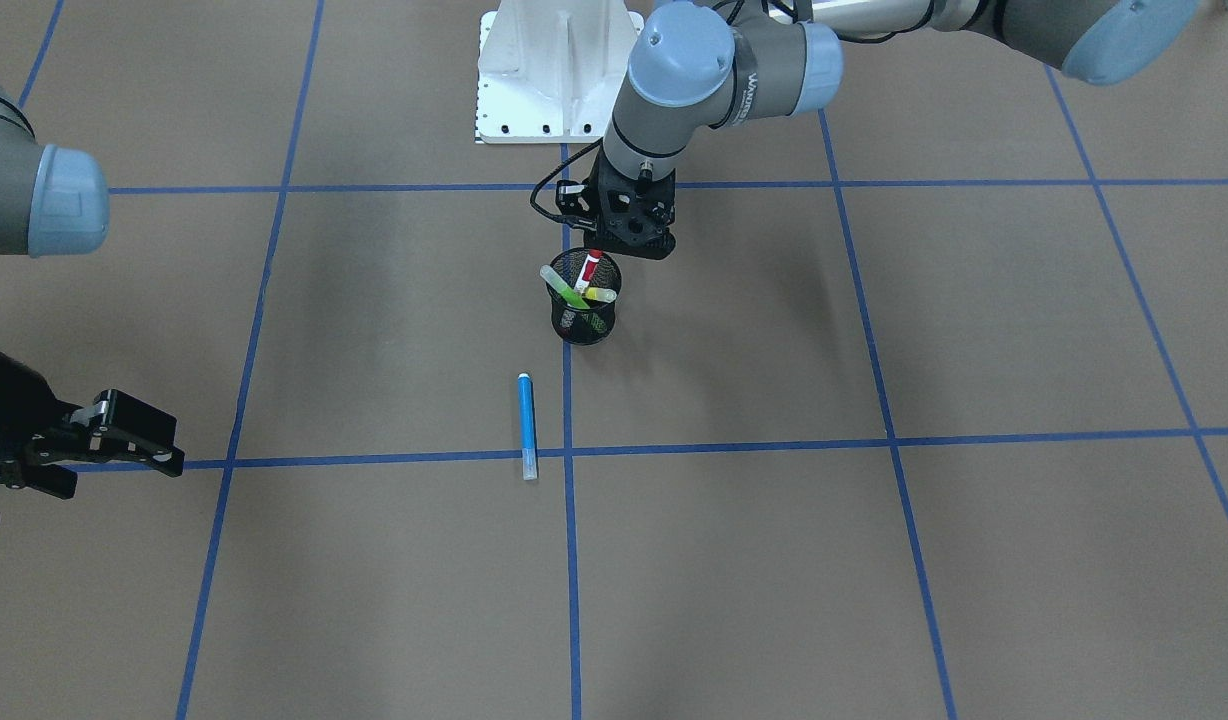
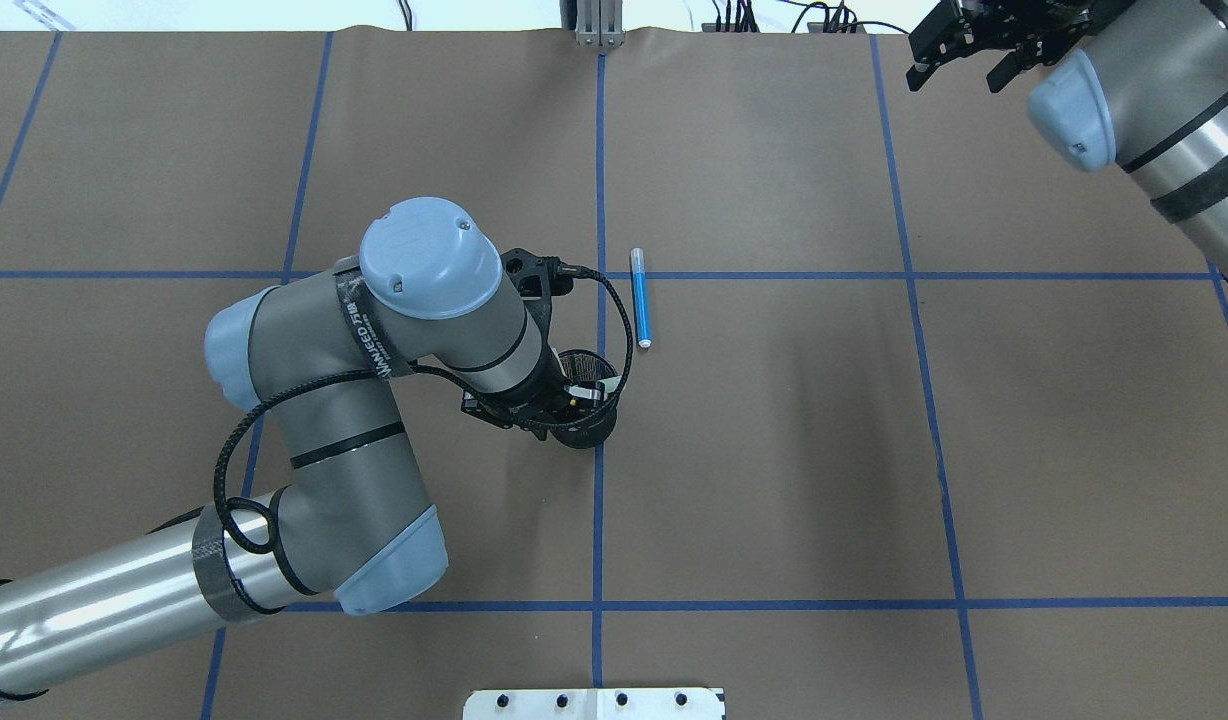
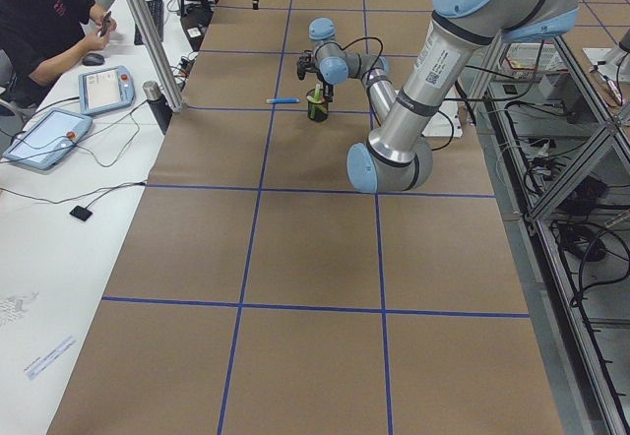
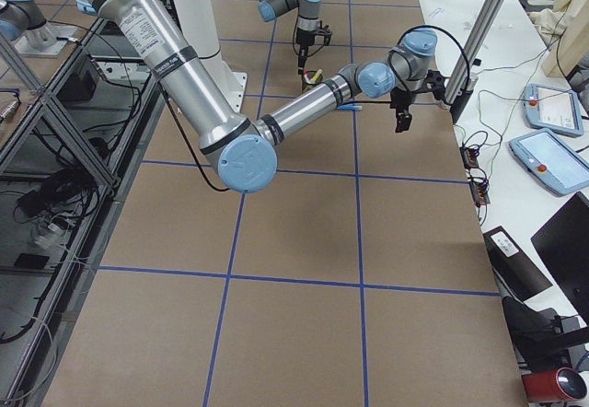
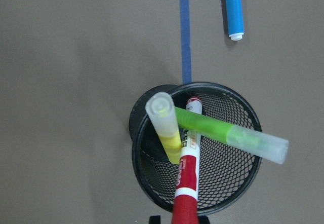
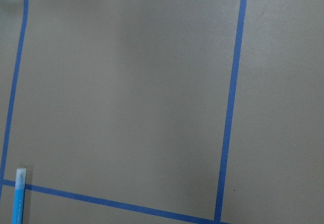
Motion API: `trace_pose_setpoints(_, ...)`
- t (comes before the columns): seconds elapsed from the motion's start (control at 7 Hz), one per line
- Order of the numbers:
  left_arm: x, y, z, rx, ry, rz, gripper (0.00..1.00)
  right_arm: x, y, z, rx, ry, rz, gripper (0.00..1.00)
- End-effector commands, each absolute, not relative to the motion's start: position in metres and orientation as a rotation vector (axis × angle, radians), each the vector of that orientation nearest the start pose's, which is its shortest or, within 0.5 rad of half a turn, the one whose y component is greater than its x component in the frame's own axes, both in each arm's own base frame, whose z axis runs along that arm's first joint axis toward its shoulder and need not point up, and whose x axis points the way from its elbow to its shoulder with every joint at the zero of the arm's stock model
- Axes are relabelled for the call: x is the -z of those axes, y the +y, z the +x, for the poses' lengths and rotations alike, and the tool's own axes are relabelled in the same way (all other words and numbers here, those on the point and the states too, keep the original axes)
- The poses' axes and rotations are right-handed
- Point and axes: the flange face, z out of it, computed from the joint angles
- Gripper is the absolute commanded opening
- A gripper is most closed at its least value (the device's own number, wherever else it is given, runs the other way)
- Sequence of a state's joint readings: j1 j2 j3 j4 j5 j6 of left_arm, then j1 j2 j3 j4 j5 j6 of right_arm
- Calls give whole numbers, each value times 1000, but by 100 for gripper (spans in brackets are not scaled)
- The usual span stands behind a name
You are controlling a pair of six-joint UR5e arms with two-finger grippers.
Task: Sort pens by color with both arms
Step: 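Lower the left gripper over the pens in the cup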
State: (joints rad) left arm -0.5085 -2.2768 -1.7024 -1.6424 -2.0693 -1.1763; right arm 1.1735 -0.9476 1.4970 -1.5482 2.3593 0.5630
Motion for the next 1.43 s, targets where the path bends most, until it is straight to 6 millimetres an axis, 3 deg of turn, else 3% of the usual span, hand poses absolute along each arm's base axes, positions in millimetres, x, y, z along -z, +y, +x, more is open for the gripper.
trace_pose_setpoints(0.0,-171,-402,544,-142,997,-19,36,-307,-673,-215,72,-926,125,99)
trace_pose_setpoints(0.71,-166,-400,541,-143,1005,-15,35,-307,-673,-216,74,-926,124,99)
trace_pose_setpoints(1.0,-166,-400,541,-145,1005,-14,23,-307,-672,-218,75,-927,124,99)
trace_pose_setpoints(1.14,-166,-400,541,-145,1005,-14,7,-307,-672,-219,77,-927,123,99)
trace_pose_setpoints(1.29,-167,-400,541,-145,1005,-14,1,-307,-672,-219,78,-926,123,99)
